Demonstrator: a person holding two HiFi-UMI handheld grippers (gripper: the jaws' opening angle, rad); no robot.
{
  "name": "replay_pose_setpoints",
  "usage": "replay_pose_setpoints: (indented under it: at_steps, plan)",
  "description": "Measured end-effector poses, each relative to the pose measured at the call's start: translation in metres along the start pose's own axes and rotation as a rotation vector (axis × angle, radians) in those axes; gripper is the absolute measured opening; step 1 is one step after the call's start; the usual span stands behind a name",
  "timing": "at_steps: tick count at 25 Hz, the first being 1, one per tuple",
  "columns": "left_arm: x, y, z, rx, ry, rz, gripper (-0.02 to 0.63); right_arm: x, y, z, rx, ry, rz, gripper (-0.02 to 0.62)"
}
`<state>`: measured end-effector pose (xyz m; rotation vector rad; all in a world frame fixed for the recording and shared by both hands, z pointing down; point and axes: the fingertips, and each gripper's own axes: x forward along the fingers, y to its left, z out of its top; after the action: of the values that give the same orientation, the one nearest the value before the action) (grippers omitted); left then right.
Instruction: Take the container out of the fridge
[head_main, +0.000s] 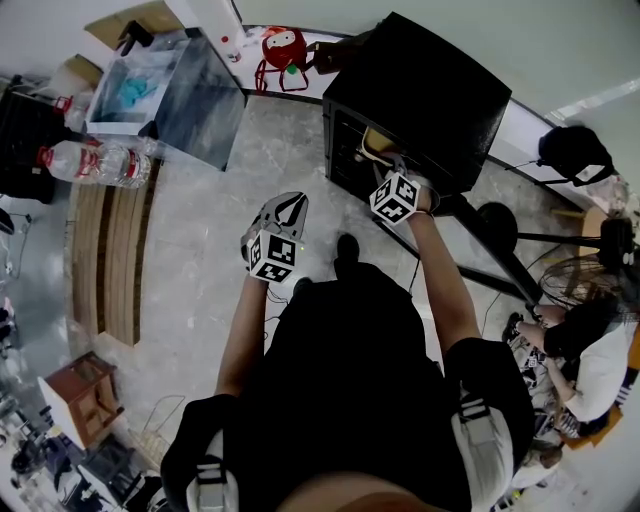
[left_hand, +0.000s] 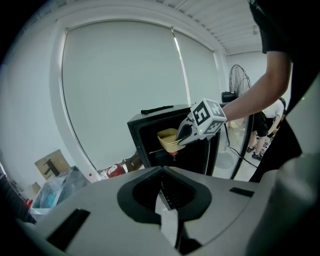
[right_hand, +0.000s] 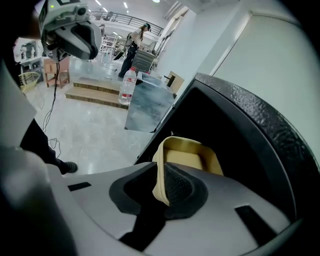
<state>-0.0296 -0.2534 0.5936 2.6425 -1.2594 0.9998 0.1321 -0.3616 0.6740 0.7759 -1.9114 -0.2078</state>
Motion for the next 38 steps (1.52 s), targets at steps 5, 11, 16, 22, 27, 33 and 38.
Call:
replay_pose_setpoints:
  at_steps: [5, 11, 16, 22, 27, 33, 38]
  plan:
    - [0.0, -0.001, 0.0, -0.004, 0.0, 0.007, 0.029, 0.0, 0.001, 0.001, -0.014, -0.008, 0.012, 0.037]
    - [0.0, -0.001, -0.001, -0.006, -0.002, 0.011, 0.029, 0.0, 0.003, 0.002, -0.031, -0.012, 0.015, 0.032]
    - [-0.001, -0.001, -0.001, -0.004, -0.003, 0.009, 0.029, -0.002, 0.004, 0.005, -0.039, -0.015, 0.016, 0.031]
    - [-0.004, -0.002, 0.0, 0.001, -0.013, 0.003, 0.029, -0.007, 0.011, 0.008, -0.052, -0.017, 0.018, 0.031]
    - [-0.007, -0.002, -0.003, 0.001, -0.012, 0.005, 0.029, -0.008, 0.016, 0.008, -0.062, -0.016, 0.02, 0.031]
    - [-0.018, 0.0, -0.007, 0.002, -0.018, 0.006, 0.029, -0.014, 0.025, 0.017, -0.081, -0.017, 0.018, 0.028]
    - [-0.025, 0.0, -0.011, 0.005, -0.027, 0.005, 0.029, -0.019, 0.034, 0.02, -0.079, -0.017, 0.02, 0.029]
